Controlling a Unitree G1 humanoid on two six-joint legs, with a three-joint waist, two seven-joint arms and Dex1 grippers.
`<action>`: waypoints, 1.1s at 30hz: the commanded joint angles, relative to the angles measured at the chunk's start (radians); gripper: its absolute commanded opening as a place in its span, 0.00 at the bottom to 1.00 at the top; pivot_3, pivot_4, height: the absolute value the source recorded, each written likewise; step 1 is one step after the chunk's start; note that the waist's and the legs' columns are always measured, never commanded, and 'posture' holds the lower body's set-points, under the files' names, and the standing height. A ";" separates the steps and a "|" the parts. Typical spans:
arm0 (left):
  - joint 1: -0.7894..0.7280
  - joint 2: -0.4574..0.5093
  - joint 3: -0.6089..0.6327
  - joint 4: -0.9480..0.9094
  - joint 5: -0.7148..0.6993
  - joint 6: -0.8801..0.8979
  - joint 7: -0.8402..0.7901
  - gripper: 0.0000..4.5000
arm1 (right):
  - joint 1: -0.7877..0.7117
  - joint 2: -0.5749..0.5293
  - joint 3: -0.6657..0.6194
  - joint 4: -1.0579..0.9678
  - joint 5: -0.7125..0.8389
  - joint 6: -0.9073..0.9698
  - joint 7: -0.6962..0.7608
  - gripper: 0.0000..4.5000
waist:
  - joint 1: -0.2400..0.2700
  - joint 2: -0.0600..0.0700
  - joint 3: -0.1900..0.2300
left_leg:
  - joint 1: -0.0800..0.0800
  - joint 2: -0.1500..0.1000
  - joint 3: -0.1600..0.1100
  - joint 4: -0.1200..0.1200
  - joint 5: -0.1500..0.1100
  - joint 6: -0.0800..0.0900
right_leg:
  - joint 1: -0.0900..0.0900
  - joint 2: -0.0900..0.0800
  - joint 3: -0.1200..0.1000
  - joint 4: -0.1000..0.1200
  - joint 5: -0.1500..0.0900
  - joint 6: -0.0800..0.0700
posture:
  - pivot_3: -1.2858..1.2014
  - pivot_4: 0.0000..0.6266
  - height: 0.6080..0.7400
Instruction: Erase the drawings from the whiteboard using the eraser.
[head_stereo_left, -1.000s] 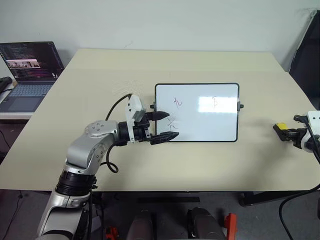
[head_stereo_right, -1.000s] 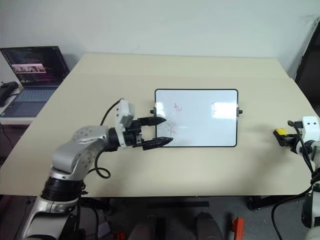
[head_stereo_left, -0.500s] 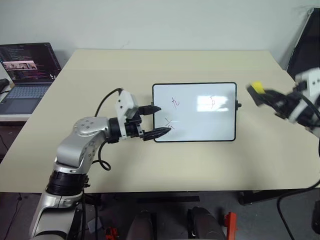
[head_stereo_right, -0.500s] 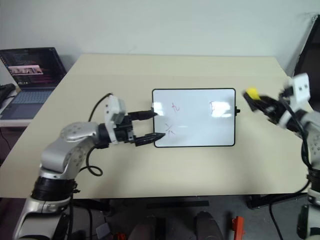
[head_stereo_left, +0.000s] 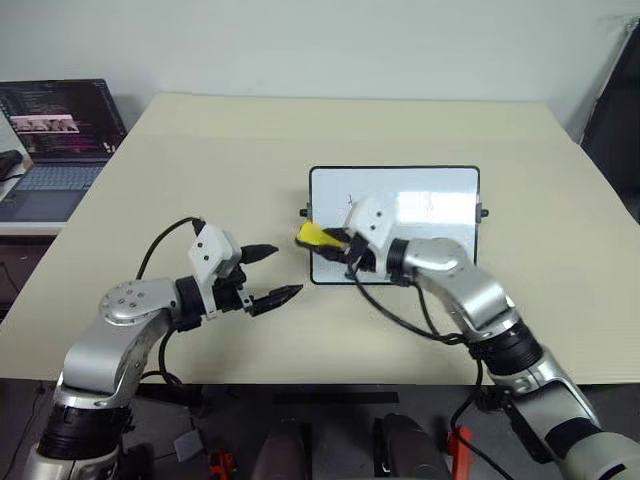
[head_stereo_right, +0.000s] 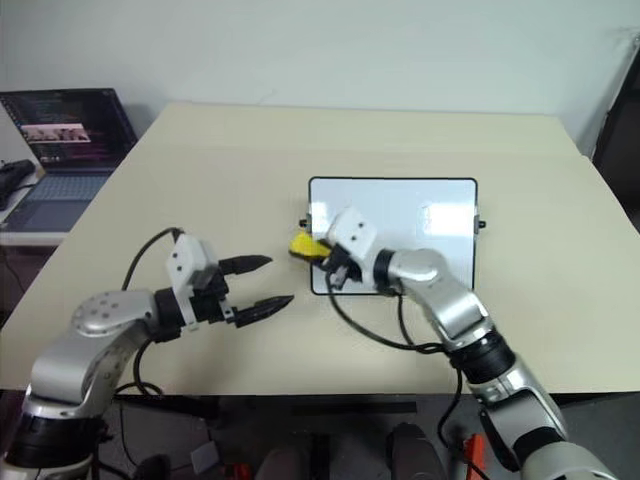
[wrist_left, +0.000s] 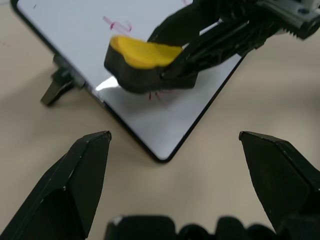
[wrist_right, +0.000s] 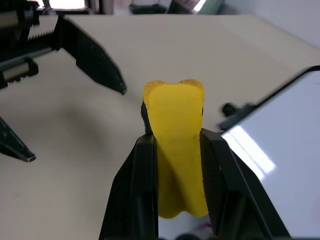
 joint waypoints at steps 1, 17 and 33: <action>0.040 0.011 0.047 -0.057 -0.003 -0.003 0.026 1.00 | -0.026 0.001 0.014 0.031 -0.072 -0.091 0.009 0.18 | 0.005 0.000 0.000 | -0.001 0.000 0.000 0.000 0.000 0.000 | -0.001 -0.001 0.000 0.001 0.000 0.000 | 0.52 0.24 1.00; 0.112 -0.043 0.007 -0.021 -0.006 -0.009 0.056 1.00 | -0.098 -0.031 -0.031 0.295 -0.281 -0.212 -0.038 0.18 | 0.002 -0.001 0.000 | 0.001 0.000 0.001 0.001 0.000 0.000 | -0.004 0.001 0.001 0.009 -0.001 -0.002 | 0.52 0.24 1.00; 0.065 -0.047 -0.019 0.017 -0.006 -0.021 0.040 1.00 | 0.054 -0.137 0.095 0.174 -0.381 -0.192 0.149 0.18 | 0.001 -0.001 -0.001 | 0.006 0.000 -0.001 0.006 0.000 0.000 | 0.005 0.001 -0.001 0.008 -0.001 -0.002 | 0.52 0.24 1.00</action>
